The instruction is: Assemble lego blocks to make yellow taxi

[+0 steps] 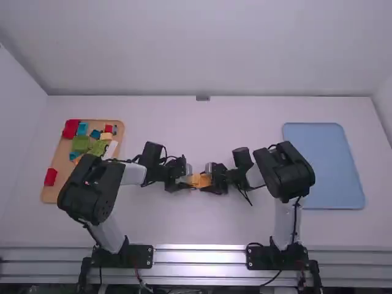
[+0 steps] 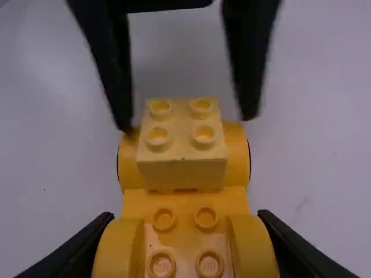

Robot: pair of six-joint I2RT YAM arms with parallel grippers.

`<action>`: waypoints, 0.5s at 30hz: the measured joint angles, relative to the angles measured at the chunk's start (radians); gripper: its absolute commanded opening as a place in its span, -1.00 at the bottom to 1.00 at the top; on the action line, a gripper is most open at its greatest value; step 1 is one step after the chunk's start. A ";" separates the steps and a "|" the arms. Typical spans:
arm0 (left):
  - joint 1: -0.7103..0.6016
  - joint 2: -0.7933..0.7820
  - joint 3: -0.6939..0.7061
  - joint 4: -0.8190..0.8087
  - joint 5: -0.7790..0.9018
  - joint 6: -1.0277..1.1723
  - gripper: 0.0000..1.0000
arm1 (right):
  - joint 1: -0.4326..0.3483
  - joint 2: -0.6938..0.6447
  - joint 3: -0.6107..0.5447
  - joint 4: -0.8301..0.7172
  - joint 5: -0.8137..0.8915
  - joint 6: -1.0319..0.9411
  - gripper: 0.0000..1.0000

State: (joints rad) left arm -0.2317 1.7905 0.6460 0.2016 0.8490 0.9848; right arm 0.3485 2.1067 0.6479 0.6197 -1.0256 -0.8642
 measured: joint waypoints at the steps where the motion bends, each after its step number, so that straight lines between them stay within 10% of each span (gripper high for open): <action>1: 0.000 0.001 0.000 -0.002 -0.008 -0.003 0.73 | 0.000 0.000 0.000 0.000 0.000 0.000 0.17; 9: 0.013 0.001 0.002 0.006 -0.010 -0.010 0.68 | 0.000 0.000 0.000 -0.001 -0.001 0.000 0.17; 12: 0.024 -0.015 0.024 -0.048 -0.004 -0.023 0.26 | 0.000 0.000 0.000 -0.001 0.000 0.000 0.17; 15: 0.030 -0.064 0.052 -0.095 0.024 -0.016 -0.95 | 0.000 0.000 0.000 -0.001 -0.001 0.000 0.16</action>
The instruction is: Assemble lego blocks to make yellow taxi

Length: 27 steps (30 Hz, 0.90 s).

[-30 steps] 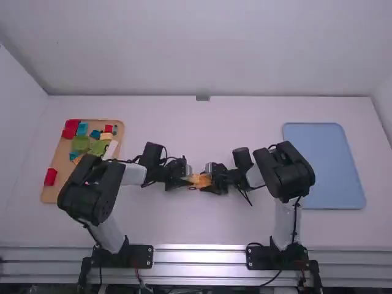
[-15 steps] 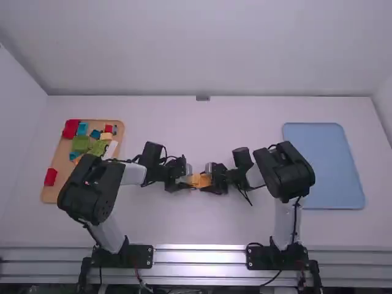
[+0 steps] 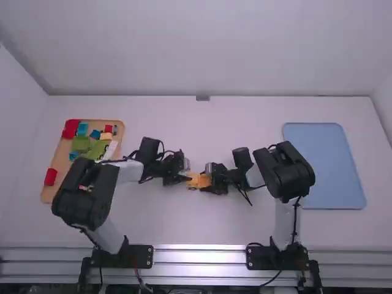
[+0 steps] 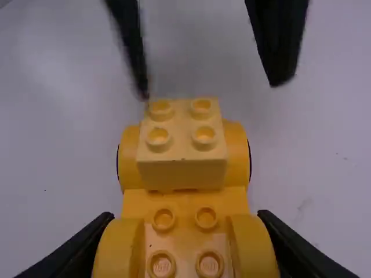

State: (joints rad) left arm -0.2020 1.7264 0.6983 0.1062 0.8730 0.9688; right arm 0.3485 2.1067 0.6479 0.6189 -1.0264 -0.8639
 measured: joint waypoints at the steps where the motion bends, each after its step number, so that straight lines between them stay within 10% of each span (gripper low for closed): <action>1: 0.000 -0.008 0.005 -0.005 0.003 0.000 -0.95 | 0.000 0.000 0.000 0.000 0.000 0.000 0.17; 27: 0.005 0.093 0.037 -0.051 0.069 0.004 -0.97 | -0.006 0.000 0.000 -0.002 -0.002 -0.002 0.22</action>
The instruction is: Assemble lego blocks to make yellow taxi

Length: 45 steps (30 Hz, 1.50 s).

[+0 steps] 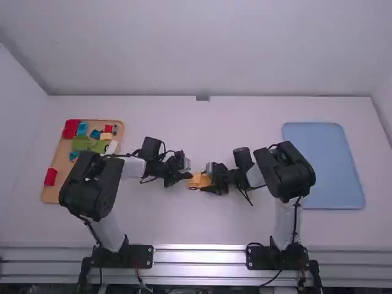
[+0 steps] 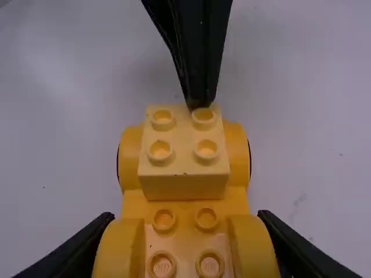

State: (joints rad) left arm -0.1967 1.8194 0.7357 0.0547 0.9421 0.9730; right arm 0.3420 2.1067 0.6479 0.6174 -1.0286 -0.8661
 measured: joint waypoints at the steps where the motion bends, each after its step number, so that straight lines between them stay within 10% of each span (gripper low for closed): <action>1: 0.001 -0.002 0.002 -0.010 0.000 0.000 -0.97 | 0.000 0.000 0.000 0.000 0.000 0.000 0.22; 45: -0.038 0.055 0.160 -0.271 -0.020 0.042 -0.97 | 0.005 0.000 0.000 0.008 0.004 0.003 0.31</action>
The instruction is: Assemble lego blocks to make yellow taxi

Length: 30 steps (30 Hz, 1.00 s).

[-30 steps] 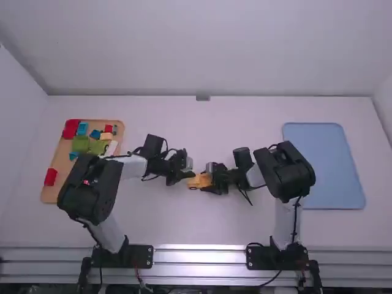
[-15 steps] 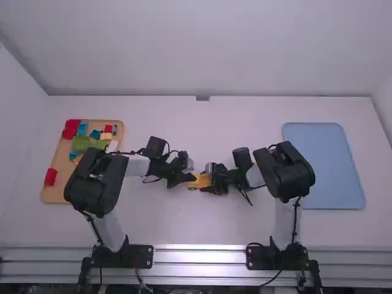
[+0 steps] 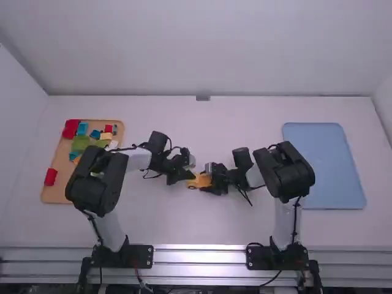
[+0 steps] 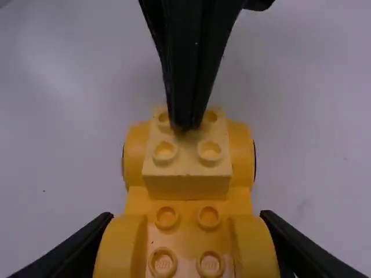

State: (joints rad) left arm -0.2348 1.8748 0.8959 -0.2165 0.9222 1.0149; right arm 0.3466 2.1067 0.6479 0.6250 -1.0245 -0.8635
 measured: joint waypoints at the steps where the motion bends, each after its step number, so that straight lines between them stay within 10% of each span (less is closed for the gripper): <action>1: 0.000 0.000 0.012 -0.014 -0.003 0.003 -0.97 | 0.000 0.000 0.000 0.000 0.000 0.000 0.31; 8: 0.029 -0.105 0.207 -0.273 -0.038 0.117 -0.70 | 0.000 0.000 0.000 0.000 0.000 0.001 0.52; 9: 0.038 -0.129 0.234 -0.303 -0.038 0.127 -0.48 | 0.000 0.000 0.000 -0.001 0.000 0.001 0.65; 10: 0.049 -0.156 0.257 -0.324 -0.039 0.129 0.64 | 0.000 0.000 0.000 -0.001 0.000 0.003 0.83; 11: 0.061 -0.183 0.275 -0.338 -0.044 0.130 0.98 | 0.000 0.000 0.000 0.000 0.000 0.002 0.96; 19: 0.102 -0.253 0.292 -0.348 -0.134 0.034 0.98 | -0.011 -0.002 0.000 0.010 0.005 0.092 0.97; 30: 0.106 -0.454 0.291 -0.334 -0.405 -0.359 0.98 | -0.040 -0.332 0.000 -0.398 0.168 0.078 0.98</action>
State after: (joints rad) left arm -0.1287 1.4204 1.1873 -0.5503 0.5175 0.6556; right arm 0.3069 1.7748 0.6479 0.2268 -0.8566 -0.7853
